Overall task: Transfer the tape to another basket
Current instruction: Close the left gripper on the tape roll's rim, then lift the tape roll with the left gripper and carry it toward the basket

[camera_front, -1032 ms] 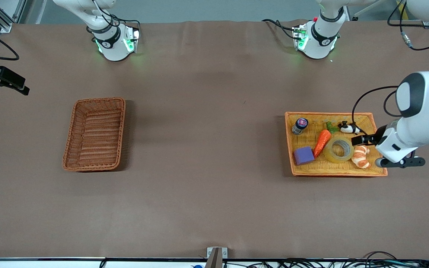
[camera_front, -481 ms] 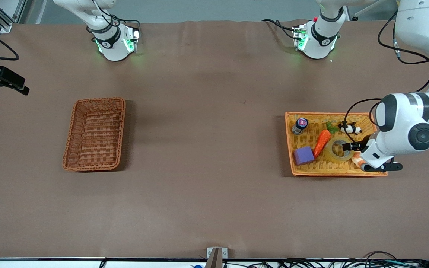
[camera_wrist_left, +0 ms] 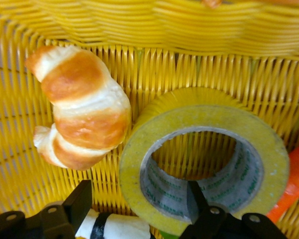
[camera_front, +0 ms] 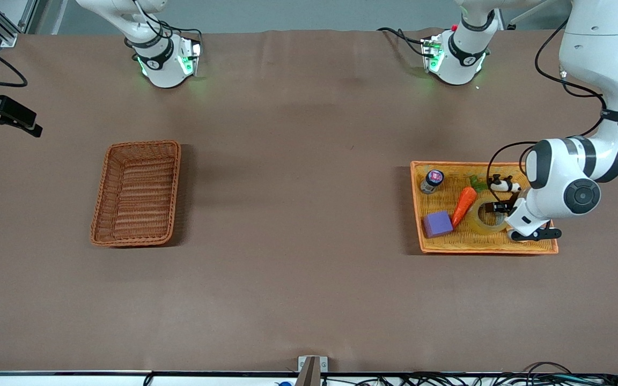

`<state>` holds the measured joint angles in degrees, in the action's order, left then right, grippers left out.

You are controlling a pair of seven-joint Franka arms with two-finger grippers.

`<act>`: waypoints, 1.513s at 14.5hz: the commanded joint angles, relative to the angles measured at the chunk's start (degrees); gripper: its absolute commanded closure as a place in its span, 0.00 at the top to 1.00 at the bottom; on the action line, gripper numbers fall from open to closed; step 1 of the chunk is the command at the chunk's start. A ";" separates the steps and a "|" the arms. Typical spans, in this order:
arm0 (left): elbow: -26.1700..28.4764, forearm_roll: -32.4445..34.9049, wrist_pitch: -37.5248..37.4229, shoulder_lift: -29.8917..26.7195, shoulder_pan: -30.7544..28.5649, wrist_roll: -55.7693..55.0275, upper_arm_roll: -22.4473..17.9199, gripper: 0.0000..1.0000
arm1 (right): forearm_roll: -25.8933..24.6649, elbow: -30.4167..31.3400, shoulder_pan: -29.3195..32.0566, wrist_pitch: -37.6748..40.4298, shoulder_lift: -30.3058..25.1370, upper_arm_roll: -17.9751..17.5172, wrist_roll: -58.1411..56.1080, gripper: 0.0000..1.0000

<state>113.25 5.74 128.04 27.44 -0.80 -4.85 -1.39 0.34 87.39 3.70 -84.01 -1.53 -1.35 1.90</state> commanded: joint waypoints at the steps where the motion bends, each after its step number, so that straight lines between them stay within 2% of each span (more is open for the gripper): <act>1: 1.44 1.21 1.87 -0.11 -0.34 -2.44 0.07 0.79 | -0.17 0.33 0.08 0.16 -0.49 -0.06 0.73 1.00; 2: 1.27 1.21 1.87 0.16 -0.25 -2.70 0.07 0.75 | -0.17 0.33 0.08 0.16 -0.49 -0.06 0.73 1.00; 3: 1.27 1.21 1.87 -0.01 -0.25 -2.79 0.07 0.63 | -0.17 0.33 0.08 0.16 -0.49 -0.06 0.73 1.00; 5: 0.48 1.21 1.69 -0.37 -0.34 -2.80 0.07 0.26 | -0.17 0.33 0.08 0.16 -0.49 -0.06 0.73 1.00; 7: 0.22 1.21 1.69 -0.54 -0.34 -2.80 0.07 0.01 | -0.17 0.33 0.08 0.16 -0.49 -0.06 0.73 1.00; 11: -0.84 1.21 0.82 -3.61 -0.34 -5.06 0.16 0.00 | -0.17 0.33 0.08 0.16 -0.49 -0.06 0.73 1.00; 14: -2.85 1.38 -3.91 -7.56 0.10 -8.15 1.47 0.03 | -0.17 0.33 0.17 0.16 -0.49 0.03 0.73 1.00; 16: -4.52 1.29 -6.65 -9.94 -0.16 -9.82 5.58 0.03 | -0.17 0.33 0.17 0.16 -0.49 -0.06 0.73 1.00; 18: -8.46 1.29 -12.34 -10.22 -0.16 -15.15 12.42 0.03 | -0.17 0.33 0.17 0.16 -0.49 -0.06 0.73 1.00; 22: -17.25 1.56 -15.36 -3.12 0.97 -31.14 27.55 0.05 | -0.17 0.50 0.17 0.08 -0.49 -0.06 0.73 1.00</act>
<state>101.97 5.81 114.30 18.77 -0.26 -29.42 20.68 0.34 87.41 3.72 -84.01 -1.53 -1.26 1.90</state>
